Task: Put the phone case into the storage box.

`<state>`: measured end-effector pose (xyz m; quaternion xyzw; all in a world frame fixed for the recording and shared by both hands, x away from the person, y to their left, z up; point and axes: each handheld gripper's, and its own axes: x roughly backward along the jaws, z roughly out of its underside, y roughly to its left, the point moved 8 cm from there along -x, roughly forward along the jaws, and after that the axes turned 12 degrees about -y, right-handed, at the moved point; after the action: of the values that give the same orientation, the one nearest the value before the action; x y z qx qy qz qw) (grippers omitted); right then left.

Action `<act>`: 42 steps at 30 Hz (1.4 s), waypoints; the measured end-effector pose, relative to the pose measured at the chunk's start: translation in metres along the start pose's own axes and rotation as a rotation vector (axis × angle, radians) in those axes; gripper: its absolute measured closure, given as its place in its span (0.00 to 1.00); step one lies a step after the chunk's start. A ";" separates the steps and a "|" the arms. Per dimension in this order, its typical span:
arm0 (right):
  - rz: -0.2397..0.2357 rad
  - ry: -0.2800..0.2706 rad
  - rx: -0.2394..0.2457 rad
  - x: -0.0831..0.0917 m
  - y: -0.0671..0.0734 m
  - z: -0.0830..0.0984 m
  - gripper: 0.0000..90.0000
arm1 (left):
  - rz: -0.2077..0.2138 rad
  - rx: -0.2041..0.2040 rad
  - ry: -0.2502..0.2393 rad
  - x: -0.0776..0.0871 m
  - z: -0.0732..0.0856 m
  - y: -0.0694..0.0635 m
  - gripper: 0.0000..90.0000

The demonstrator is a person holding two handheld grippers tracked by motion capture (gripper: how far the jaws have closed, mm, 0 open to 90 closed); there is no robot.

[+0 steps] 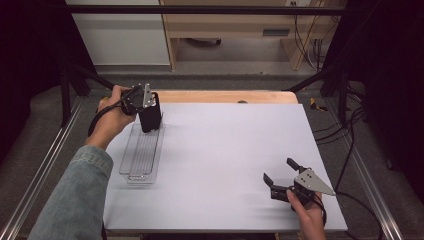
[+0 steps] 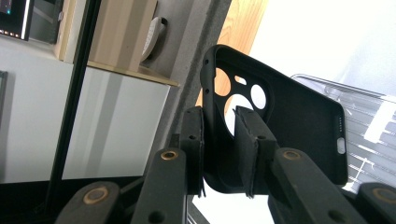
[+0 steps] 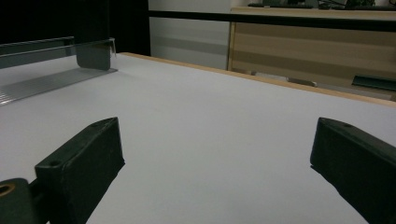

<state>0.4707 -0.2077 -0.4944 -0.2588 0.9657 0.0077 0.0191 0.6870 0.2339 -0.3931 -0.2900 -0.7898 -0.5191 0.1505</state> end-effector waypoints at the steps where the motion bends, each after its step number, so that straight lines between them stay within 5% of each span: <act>1: 0.001 -0.001 0.001 0.000 -0.001 0.000 0.03 | -0.003 0.000 0.002 0.000 0.001 0.000 0.81; 20: 0.003 0.001 -0.009 -0.001 0.000 0.001 0.03 | -0.029 0.015 -0.006 -0.003 0.006 0.003 0.80; 42: 0.003 0.005 -0.023 -0.001 0.002 0.002 0.03 | -0.077 0.079 -0.006 -0.007 0.014 0.005 0.77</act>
<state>0.4707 -0.2054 -0.4964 -0.2577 0.9660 0.0181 0.0135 0.6962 0.2458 -0.3995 -0.2548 -0.8206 -0.4922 0.1395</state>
